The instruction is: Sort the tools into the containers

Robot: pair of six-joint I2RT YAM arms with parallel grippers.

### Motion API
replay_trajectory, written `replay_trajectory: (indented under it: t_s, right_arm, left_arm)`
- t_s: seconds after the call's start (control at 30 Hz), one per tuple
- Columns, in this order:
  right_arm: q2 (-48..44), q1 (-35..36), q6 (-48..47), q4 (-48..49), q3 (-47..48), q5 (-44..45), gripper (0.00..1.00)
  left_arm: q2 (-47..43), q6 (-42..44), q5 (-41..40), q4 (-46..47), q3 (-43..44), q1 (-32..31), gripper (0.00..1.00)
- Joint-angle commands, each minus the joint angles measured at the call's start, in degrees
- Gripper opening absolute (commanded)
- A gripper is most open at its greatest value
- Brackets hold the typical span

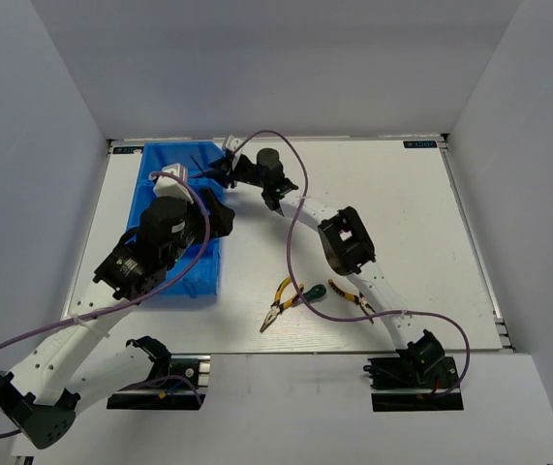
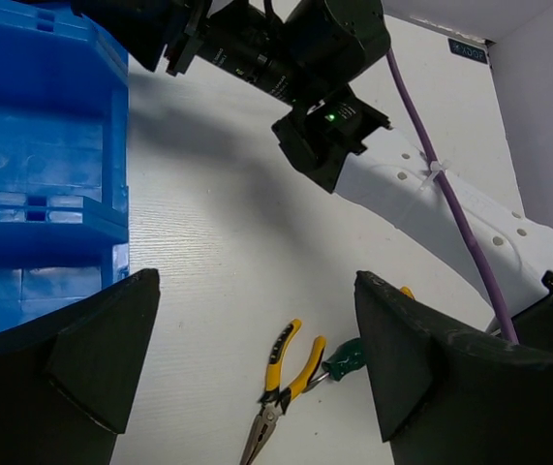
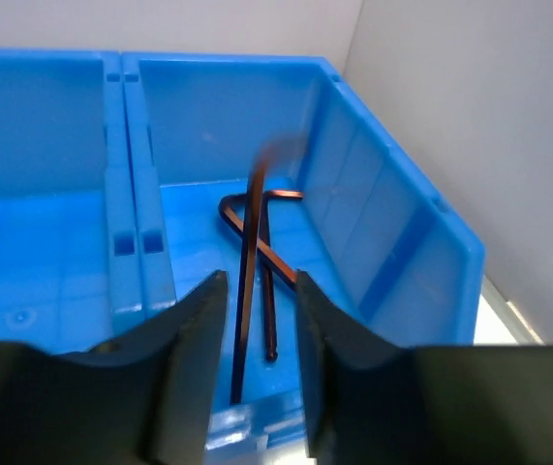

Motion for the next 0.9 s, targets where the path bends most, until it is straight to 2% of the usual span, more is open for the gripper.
replay_trajectory:
  t_s: [0.0,0.03,0.17,0.2,0.27,0.3,0.33,0.37,0.43,0.47,0.53,0.57,0.63,0.67,0.7,0.73,0.77,0.8,0.83,0.87]
  right_arm:
    - [-3.16,-0.31,-2.3,1.59,-1.81,-3.01,0.42]
    - [-4.38,-0.22,-2.65,1.5,-2.0,-3.89,0.46]
    - [-6.66,-0.48,-2.31,1.24,-4.45,-2.67,0.48]
    - [-7.37,-0.48,-1.87,1.5,-4.98,-2.32,0.46]
    - [-12.01,-1.36,0.05,2.38,-8.13,-0.47,0.38]
    - [-15.6,-1.71,-0.28,2.29,-10.94,0.23,0.33]
    - [-17.47,-2.06,-0.81,-0.58,-12.27,2.59,0.26]
    - [-20.97,-2.94,-2.46,-2.52,-14.2,3.83,0.14]
    - [-25.73,-3.47,-5.9,-15.65,-14.13,9.33,0.02]
    - [-28.79,-4.52,-8.08,-19.29,-13.61,10.68,0.0]
    - [-30.14,-5.49,-11.87,-38.48,-10.97,13.5,0.0]
    - [-31.62,-6.89,-12.23,-46.93,-10.88,14.03,0.0]
    - [-33.56,-7.77,-16.18,-55.94,-11.05,13.68,0.0]
    - [-34.88,-9.26,-17.24,-67.99,-11.31,13.42,0.14]
    - [-35.93,-9.88,-18.29,-71.76,-11.92,14.2,0.49]
    - [-36.99,-10.58,-20.65,-75.28,-12.37,14.99,0.62]
    - [-37.69,-11.9,-20.67,-83.24,-12.72,15.44,0.71]
    - [-38.05,-12.26,-20.67,-84.88,-14.55,17.09,0.77]
    - [-39.88,-13.57,-20.33,-87.42,-15.7,17.11,0.82]
    - [-40.51,-14.97,-20.24,-88.75,-19.28,17.02,0.82]
  left_arm:
    - [-0.94,-1.12,-1.23,-0.68,0.41,0.11,0.93]
    - [-0.42,-1.12,-1.23,-1.21,0.41,0.11,0.94]
    - [0.98,-1.12,-1.23,-2.35,0.41,0.11,0.93]
    - [0.99,-0.42,-0.36,-2.35,0.41,0.11,0.82]
    - [2.48,1.51,2.54,-1.3,2.07,0.72,0.67]
    - [3.27,3.78,3.69,-0.78,2.69,0.72,0.45]
    - [5.36,5.2,5.0,-0.77,3.31,0.72,0.35]
    - [6.78,6.78,6.58,0.01,4.44,0.72,0.23]
    - [10.02,10.82,11.06,0.63,4.98,0.72,0.0]
    - [13.78,12.23,15.26,1.51,5.59,0.2,0.0]
    - [18.19,16.35,19.67,2.21,6.21,-0.41,0.0]
    - [22.91,17.33,24.91,2.22,6.82,-0.42,0.0]
    - [27.95,19.79,28.99,1.35,8.49,-0.42,0.0]
    - [30.15,20.32,31.53,1.34,9.11,-0.42,0.0]
    - [32.0,20.33,32.25,0.56,9.11,-1.12,0.05]
    - [34.62,20.94,32.78,0.55,9.11,-1.12,0.17]
    - [35.43,20.94,33.48,0.55,8.07,-1.65,0.52]
    - [35.44,20.94,33.49,1.42,7.54,-1.65,0.63]
    - [36.31,20.94,34.19,2.82,6.23,-2.17,0.69]
    - [36.93,20.94,34.8,3.44,6.21,-2.18,0.77]
